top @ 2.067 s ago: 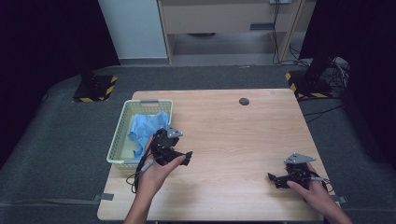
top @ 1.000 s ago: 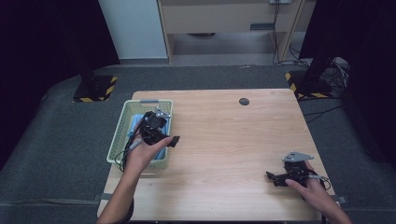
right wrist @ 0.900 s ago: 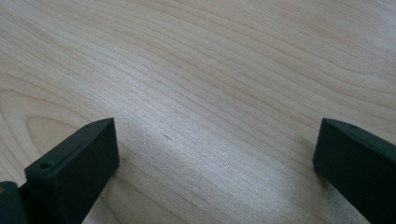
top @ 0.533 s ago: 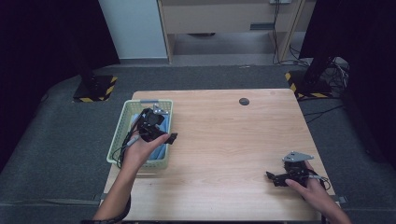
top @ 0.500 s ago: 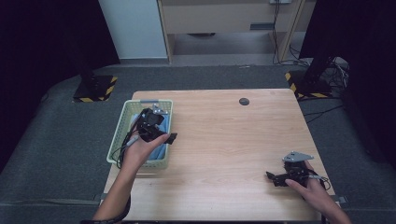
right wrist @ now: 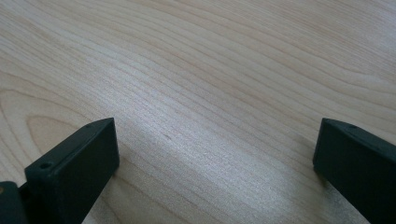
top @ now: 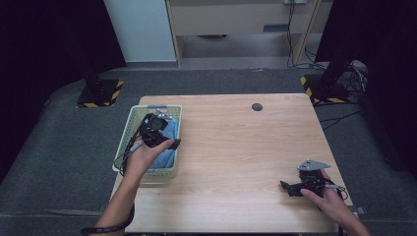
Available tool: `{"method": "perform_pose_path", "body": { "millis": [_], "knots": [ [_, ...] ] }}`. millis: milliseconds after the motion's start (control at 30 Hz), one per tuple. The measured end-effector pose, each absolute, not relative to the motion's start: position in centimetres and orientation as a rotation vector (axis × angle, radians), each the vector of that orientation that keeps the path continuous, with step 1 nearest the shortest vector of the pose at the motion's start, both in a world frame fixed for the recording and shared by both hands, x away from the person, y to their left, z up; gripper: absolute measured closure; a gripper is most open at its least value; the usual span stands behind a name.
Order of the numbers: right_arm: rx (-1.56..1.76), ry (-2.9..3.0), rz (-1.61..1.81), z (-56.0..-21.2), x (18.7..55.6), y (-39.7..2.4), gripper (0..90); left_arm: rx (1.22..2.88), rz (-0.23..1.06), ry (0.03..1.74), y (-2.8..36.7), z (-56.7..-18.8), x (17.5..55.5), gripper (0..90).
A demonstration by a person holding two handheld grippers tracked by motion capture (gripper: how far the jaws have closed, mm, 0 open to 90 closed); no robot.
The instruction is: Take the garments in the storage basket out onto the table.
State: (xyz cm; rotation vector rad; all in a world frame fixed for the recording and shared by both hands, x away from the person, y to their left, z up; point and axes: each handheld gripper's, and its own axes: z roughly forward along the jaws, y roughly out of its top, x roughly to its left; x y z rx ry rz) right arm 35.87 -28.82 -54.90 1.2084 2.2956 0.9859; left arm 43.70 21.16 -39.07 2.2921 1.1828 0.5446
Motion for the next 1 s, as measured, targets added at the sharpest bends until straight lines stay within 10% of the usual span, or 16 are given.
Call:
{"method": "perform_pose_path", "body": {
  "millis": [1000],
  "knots": [
    [1.187,2.311,0.992,-54.9,36.0,-28.8,0.5,2.228,0.526,1.359,27.3,-42.9,47.9,4.3]
  ]
}}
